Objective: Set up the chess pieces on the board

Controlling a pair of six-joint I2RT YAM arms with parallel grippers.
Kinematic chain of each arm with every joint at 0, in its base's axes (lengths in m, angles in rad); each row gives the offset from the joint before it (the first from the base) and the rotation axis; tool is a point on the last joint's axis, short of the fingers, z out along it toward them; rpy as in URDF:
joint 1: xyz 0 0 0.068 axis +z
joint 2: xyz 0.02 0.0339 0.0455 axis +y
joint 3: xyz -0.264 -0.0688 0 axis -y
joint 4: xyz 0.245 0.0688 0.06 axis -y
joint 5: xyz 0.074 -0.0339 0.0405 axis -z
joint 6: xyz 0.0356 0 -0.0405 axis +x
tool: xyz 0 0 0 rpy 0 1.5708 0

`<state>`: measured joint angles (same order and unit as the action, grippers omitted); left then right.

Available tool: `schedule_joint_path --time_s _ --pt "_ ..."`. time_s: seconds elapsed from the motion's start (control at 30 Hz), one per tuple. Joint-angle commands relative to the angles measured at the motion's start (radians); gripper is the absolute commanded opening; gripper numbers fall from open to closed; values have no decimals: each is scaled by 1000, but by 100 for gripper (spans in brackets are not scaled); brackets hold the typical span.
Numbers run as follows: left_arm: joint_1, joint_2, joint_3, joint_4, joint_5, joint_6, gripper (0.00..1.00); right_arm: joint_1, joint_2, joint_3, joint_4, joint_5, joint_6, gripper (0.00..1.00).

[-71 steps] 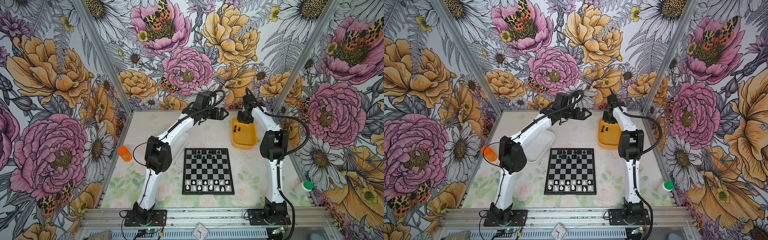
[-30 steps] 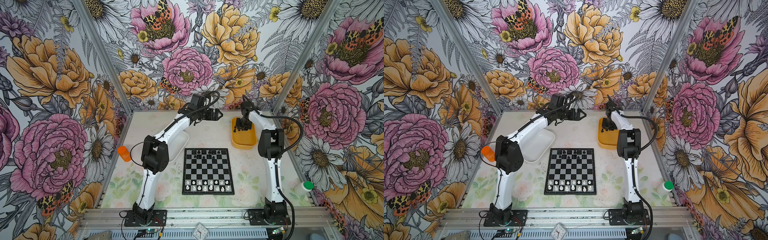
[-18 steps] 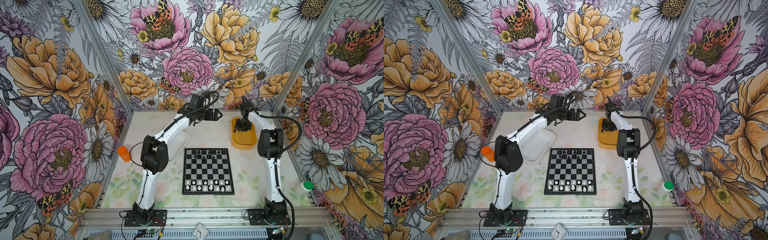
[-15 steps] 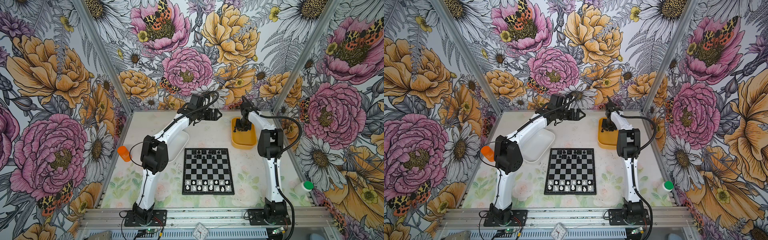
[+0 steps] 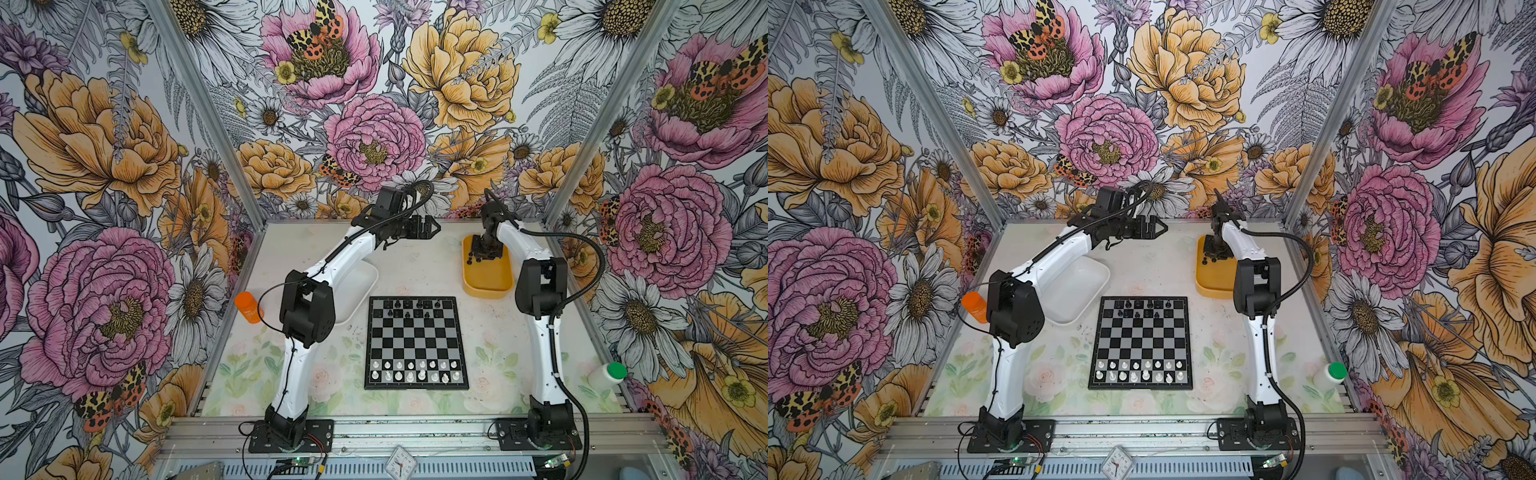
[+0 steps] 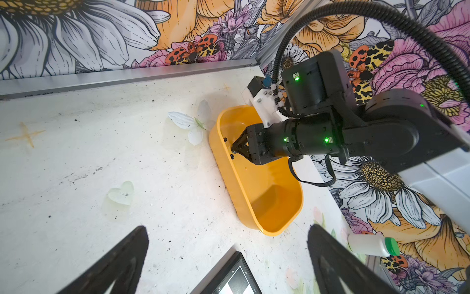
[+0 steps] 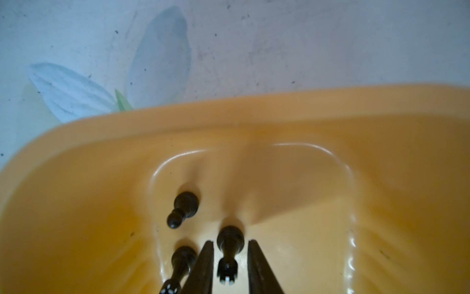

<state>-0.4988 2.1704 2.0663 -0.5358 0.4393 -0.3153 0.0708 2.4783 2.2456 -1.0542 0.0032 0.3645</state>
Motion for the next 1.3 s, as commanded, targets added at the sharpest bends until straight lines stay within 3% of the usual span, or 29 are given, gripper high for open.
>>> schedule_joint_path --time_s 0.0,1.27 --pt "10 -47 -6 2 25 -4 99 -4 8 37 4 0 -12 25" --pt "29 -105 -81 2 27 20 99 8 31 65 -5 2 2 16"
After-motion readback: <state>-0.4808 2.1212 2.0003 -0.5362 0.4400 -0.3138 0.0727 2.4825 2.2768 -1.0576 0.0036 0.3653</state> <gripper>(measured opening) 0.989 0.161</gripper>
